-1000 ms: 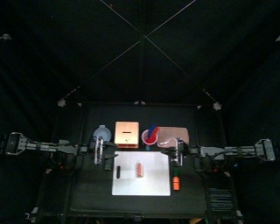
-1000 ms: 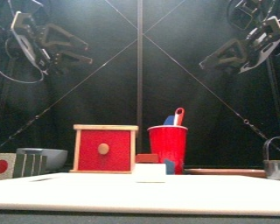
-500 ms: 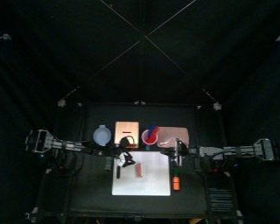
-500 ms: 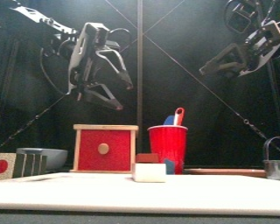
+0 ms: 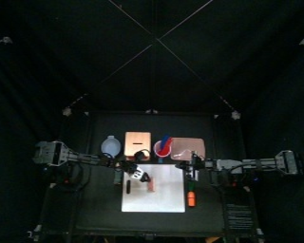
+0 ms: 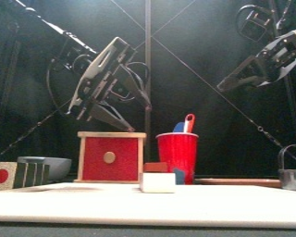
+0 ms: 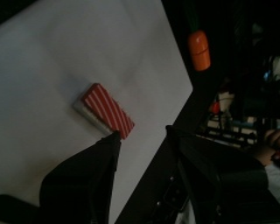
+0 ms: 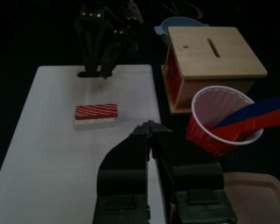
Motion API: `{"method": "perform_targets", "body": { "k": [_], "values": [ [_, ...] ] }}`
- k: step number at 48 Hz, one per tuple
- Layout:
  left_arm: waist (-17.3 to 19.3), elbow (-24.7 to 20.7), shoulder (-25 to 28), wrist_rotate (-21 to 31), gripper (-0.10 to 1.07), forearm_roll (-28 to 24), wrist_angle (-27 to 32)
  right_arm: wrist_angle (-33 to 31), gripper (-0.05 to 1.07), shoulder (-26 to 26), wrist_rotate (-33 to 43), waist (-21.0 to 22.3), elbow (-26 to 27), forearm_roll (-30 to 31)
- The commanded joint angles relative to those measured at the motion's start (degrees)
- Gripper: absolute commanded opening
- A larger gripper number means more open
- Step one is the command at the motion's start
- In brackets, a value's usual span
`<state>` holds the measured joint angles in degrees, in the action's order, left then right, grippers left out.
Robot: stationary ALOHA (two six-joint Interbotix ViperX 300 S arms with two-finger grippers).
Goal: Grab salmon sushi off cutting board
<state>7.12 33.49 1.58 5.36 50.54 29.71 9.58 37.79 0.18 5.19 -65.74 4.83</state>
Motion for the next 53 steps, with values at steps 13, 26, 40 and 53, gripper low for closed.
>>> {"method": "perform_targets", "body": {
  "k": [13,26,40,53],
  "values": [
    [-3.08,-18.72,7.03,36.12,0.67,-38.76,23.29,0.18,0.02,0.18,0.09,0.62,0.62,0.09],
    [-7.91,-19.86,10.72,53.53,0.89,-41.4,18.11,-0.18,0.02,0.26,0.0,1.05,0.18,0.62],
    [-12.22,-25.4,15.82,76.73,1.03,-53.88,16.08,-0.26,0.02,0.79,0.0,1.14,-1.32,0.62],
    [-15.73,-28.21,19.42,87.36,1.03,-56.95,18.46,-0.44,0.02,0.88,0.0,2.02,-2.29,0.62]
  ]
}}
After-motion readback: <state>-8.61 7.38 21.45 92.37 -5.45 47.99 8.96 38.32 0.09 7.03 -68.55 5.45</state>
